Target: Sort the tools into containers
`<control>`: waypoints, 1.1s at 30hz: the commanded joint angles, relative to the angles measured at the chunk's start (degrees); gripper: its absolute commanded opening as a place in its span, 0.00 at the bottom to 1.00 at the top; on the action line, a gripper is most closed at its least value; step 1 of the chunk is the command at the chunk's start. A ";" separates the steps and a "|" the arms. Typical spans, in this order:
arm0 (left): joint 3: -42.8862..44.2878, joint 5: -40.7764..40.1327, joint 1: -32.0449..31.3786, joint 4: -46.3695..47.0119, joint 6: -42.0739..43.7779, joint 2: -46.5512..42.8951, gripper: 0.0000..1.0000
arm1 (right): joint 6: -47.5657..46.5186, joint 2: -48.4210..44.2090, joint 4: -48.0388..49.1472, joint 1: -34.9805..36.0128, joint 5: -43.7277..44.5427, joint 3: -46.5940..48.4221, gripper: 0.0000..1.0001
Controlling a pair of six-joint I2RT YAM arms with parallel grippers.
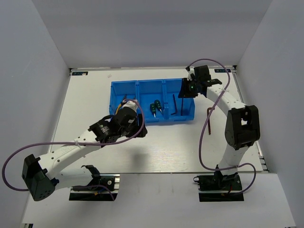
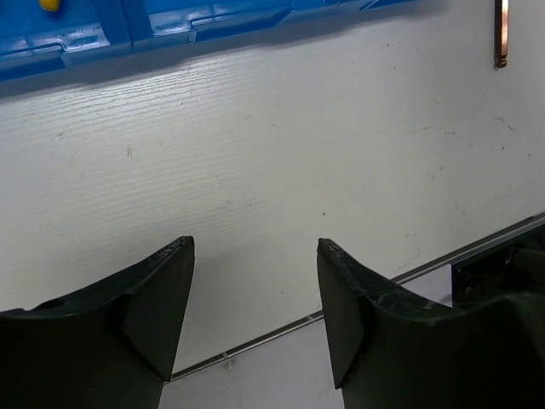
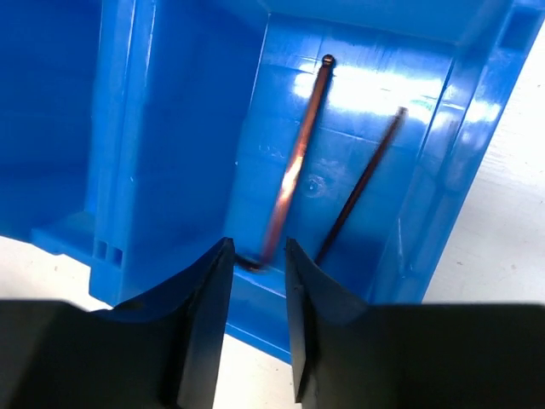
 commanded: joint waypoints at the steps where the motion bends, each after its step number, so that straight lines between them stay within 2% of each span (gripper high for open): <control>1: -0.03 0.57 -0.21 2.26 -0.92 -1.24 0.70 | -1.06 -2.18 0.46 -0.08 -0.48 1.35 0.38; 4: -0.03 1.10 -0.21 2.78 -0.40 -0.53 0.70 | -1.23 -3.93 -0.85 -0.08 -1.53 1.70 0.37; 5: 0.49 1.10 -0.21 2.78 0.13 0.08 0.70 | -0.97 -6.55 -1.90 -0.34 -2.06 1.87 0.27; 6: 0.49 1.10 -0.21 2.78 0.14 0.08 0.70 | -0.88 -6.58 -2.43 -0.52 -1.63 1.87 0.21; 7: 0.49 1.10 -0.21 2.78 0.14 0.60 0.70 | -0.88 -10.76 -2.35 -0.52 -0.93 1.53 0.15; 9: 0.49 1.10 -0.21 2.78 0.14 0.61 0.67 | -2.19 -13.68 -3.32 -1.04 7.31 -0.57 0.00; 10: 0.49 1.10 -0.21 2.78 0.14 -0.09 0.64 | -2.37 -17.35 -3.75 -1.65 9.86 -1.72 0.00; 11: -0.73 1.10 -0.21 2.78 0.14 -0.09 0.59 | -2.81 -18.35 -6.63 -1.92 16.85 -2.43 0.00; 13: -1.87 1.10 -0.21 4.01 0.14 -0.88 0.51 | -3.16 -20.89 -9.10 -4.20 19.72 -6.19 0.00; 14: -2.66 1.10 -0.21 4.62 -0.39 -1.49 0.41 | -3.86 -22.73 -9.55 -4.99 22.34 -7.26 0.00; 18: -3.20 1.72 -0.21 5.16 -0.39 -1.50 0.20 | -5.10 -24.95 -12.71 -9.65 23.51 -13.49 0.00; 19: -3.20 1.72 -0.21 5.16 -0.39 -1.50 0.20 | -5.54 -24.77 -12.81 -10.70 22.64 -14.90 0.10; 21: -3.20 1.72 -0.21 5.16 0.22 -1.50 0.30 | -6.94 -22.85 -12.99 -11.94 20.53 -16.49 0.19; 22: -2.59 1.72 -0.21 5.16 0.22 -1.50 0.40 | -7.64 -22.23 -12.99 -12.47 18.52 -17.19 0.29; 24: -2.58 1.72 -0.21 4.63 0.22 -1.50 0.63 | -9.58 -18.19 -14.04 -13.17 16.22 -17.20 0.35; 25: -2.58 1.72 -0.21 4.63 0.22 -1.50 0.67 | -9.50 -16.27 -14.04 -13.35 15.09 -17.37 0.38; 28: -2.58 1.72 -0.21 4.01 0.22 -2.02 0.71 | -12.39 -12.31 -13.69 -13.53 11.48 -17.11 0.41; 33: -2.58 1.72 -0.21 3.49 -0.83 -2.64 0.72 | -14.68 -6.16 -11.32 -13.53 13.57 -16.50 0.43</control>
